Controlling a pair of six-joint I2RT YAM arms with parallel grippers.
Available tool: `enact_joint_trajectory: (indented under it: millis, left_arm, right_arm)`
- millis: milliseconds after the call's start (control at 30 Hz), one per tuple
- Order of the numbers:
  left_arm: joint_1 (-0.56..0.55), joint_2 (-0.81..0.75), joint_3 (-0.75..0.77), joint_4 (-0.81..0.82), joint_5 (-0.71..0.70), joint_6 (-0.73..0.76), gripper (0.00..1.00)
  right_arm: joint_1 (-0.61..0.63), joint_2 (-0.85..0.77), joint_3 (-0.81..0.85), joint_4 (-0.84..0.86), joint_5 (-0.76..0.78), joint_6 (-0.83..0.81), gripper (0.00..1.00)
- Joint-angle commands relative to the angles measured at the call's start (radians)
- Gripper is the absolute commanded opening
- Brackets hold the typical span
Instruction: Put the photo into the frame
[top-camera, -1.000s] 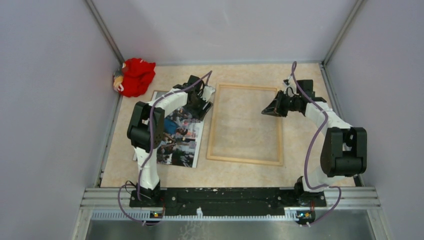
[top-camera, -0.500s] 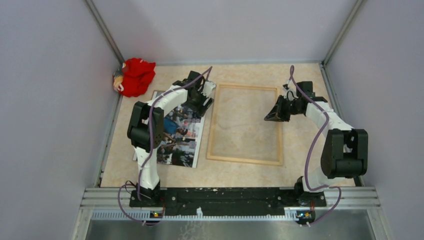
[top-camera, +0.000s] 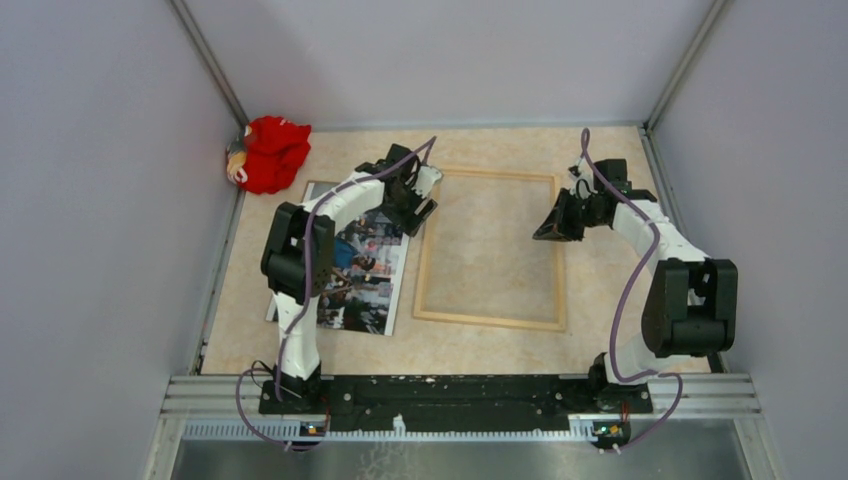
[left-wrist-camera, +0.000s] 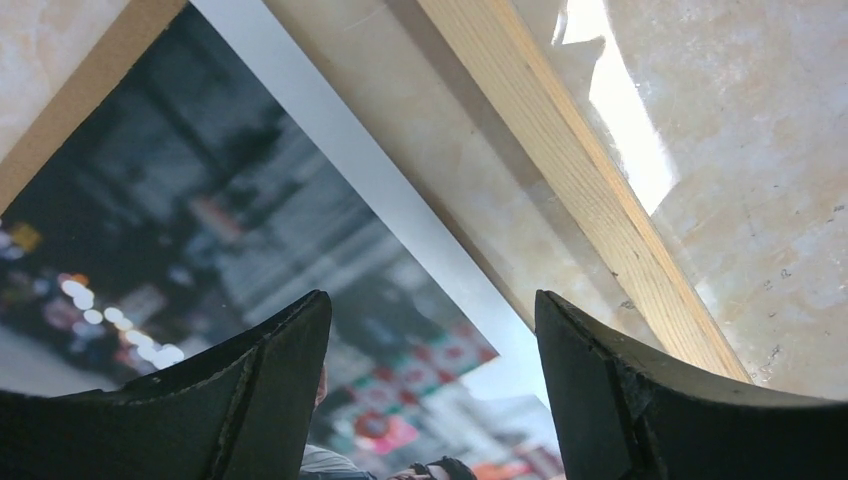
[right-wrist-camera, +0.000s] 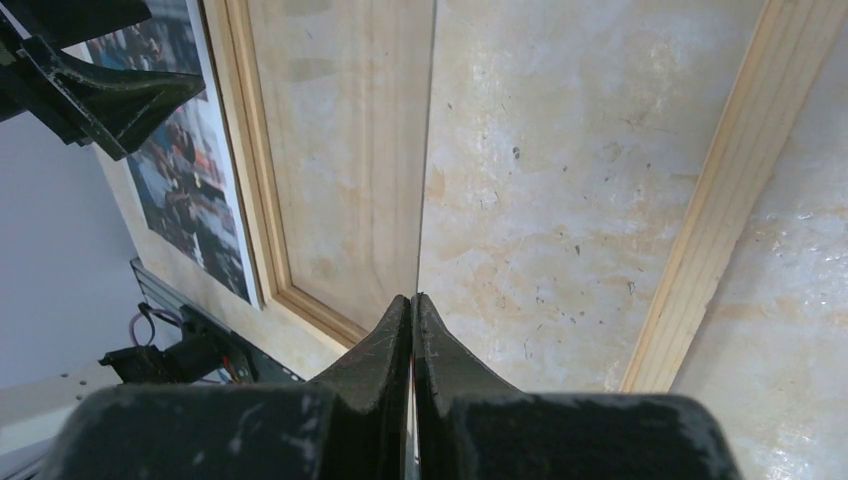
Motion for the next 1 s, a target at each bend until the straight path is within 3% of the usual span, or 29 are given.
enact_joint_trajectory:
  millis: [0, 267, 633, 967]
  left_arm:
    - [-0.010, 0.015, 0.035, -0.004, 0.012, -0.010, 0.81]
    - [-0.016, 0.032, 0.004, 0.010, 0.008, -0.007, 0.76]
    - [-0.027, 0.038, -0.015, 0.031, 0.049, -0.020, 0.72]
    - [-0.033, 0.035, -0.021, 0.032, 0.051, -0.022, 0.71]
  right_arm:
    - [-0.001, -0.026, 0.038, 0.023, 0.005, -0.012, 0.00]
    - [-0.002, -0.014, 0.025, 0.071, -0.061, 0.008, 0.00]
    - [-0.002, -0.095, -0.087, 0.363, -0.308, 0.208, 0.00]
    - [-0.001, -0.122, -0.090, 0.434, -0.364, 0.244, 0.00]
